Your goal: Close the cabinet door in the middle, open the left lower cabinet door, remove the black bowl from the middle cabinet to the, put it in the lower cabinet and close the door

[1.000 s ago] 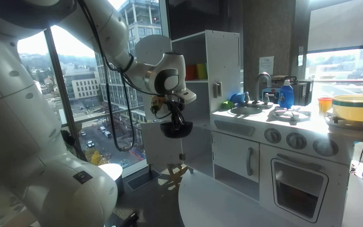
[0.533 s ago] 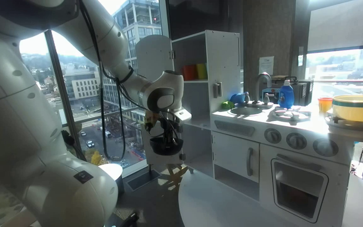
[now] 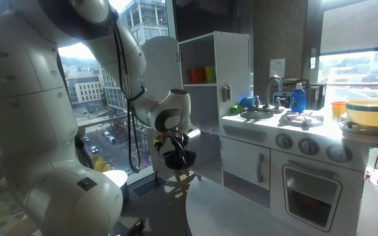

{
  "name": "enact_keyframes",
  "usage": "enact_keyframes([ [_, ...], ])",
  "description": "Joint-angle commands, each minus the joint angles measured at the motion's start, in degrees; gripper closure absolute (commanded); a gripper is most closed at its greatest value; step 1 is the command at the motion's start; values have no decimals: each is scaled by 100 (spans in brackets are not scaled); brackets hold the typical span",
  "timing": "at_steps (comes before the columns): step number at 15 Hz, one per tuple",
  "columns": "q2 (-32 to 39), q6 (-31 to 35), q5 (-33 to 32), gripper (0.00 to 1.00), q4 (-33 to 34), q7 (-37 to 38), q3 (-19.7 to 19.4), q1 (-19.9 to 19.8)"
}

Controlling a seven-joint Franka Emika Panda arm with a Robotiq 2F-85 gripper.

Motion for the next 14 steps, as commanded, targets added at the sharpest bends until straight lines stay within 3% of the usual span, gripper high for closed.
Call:
enact_keyframes([
  [1, 790, 585, -146, 87, 492, 424, 53, -21],
  [10, 2352, 1058, -675, 87, 1737, 1636, -518, 192],
  [14, 2822, 1103, -67, 88, 2231, 1435, -250, -63],
])
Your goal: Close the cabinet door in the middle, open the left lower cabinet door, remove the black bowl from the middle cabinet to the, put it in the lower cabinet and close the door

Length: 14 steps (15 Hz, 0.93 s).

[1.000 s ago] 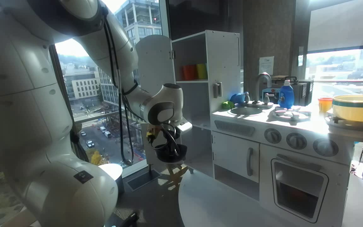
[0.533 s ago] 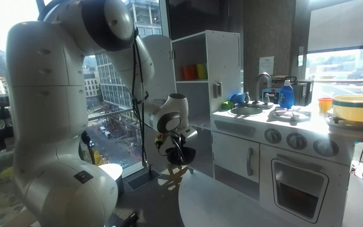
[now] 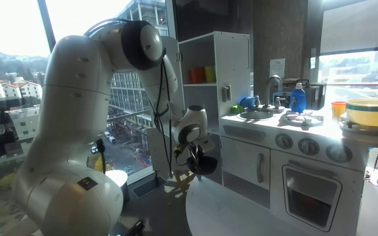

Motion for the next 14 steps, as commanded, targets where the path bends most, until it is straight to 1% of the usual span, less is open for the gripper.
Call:
enact_keyframes([
  [1, 441, 160, 373, 88, 547, 57, 100, -62],
  [4, 702, 147, 411, 88, 836, 140, 12, -2],
  [9, 1190, 158, 276, 88, 1269, 397, -188, 157],
  [13, 1557, 134, 150, 87, 1643, 608, -374, 363],
  [14, 1612, 135, 142, 88, 1715, 657, -408, 407],
])
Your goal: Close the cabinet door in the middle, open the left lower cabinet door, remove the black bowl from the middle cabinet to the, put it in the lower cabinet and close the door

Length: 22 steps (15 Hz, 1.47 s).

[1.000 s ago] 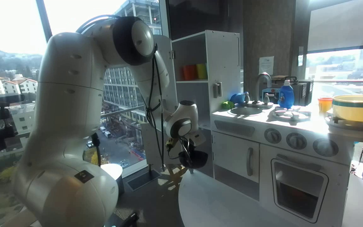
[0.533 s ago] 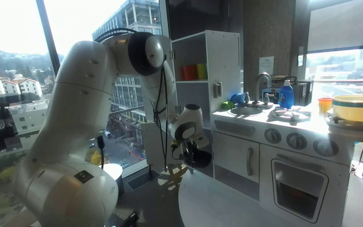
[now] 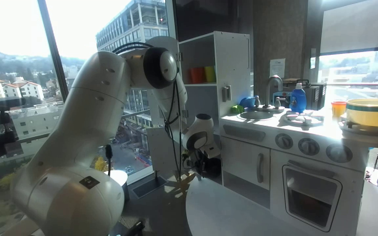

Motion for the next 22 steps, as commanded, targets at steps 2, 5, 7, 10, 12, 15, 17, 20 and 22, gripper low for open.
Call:
enact_keyframes([
  [2, 306, 98, -160, 87, 469, 375, -225, 294],
  [5, 197, -11, -249, 59, 452, 424, -298, 312],
  [7, 16, 10, -449, 44, 292, 433, -485, 416],
  [10, -329, -76, -459, 21, 58, 320, -430, 266],
  [12, -760, -458, -381, 6, -206, -186, -42, -31],
  [15, -1533, -840, -527, 0, -765, -647, 74, 24],
  [17, -2131, -1176, -665, 0, -1126, -842, 132, 126],
  [20, -2988, -1919, -846, 0, -1466, -1136, 393, 176],
  [22, -3464, -2284, -914, 0, -1562, -1353, 590, 195],
])
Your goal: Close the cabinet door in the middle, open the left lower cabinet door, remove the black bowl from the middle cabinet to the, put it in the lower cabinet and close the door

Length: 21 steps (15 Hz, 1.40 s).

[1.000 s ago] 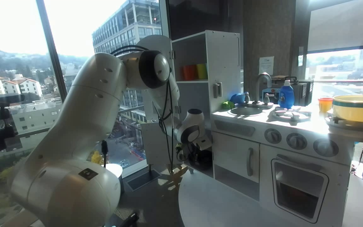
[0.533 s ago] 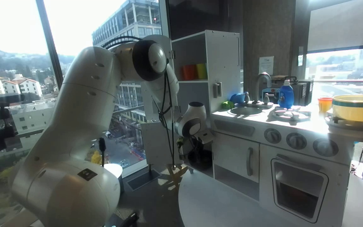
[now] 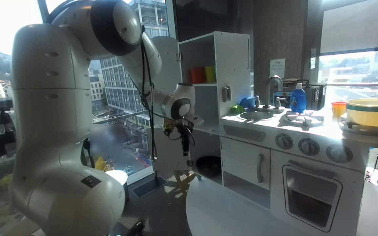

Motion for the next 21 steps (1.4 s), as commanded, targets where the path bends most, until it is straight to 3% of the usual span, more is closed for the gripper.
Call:
enact_keyframes([
  [1, -1090, -513, -39, 0, -425, -469, 321, 42],
  [5, -1382, -969, 297, 0, -190, -1063, 715, 218],
  [10, -860, -797, 267, 0, 163, -1190, 1181, 494],
  [15, -209, -429, -380, 0, 812, -214, 1368, 688],
  [21, 896, -608, -1518, 0, 2183, 1636, 975, 946],
])
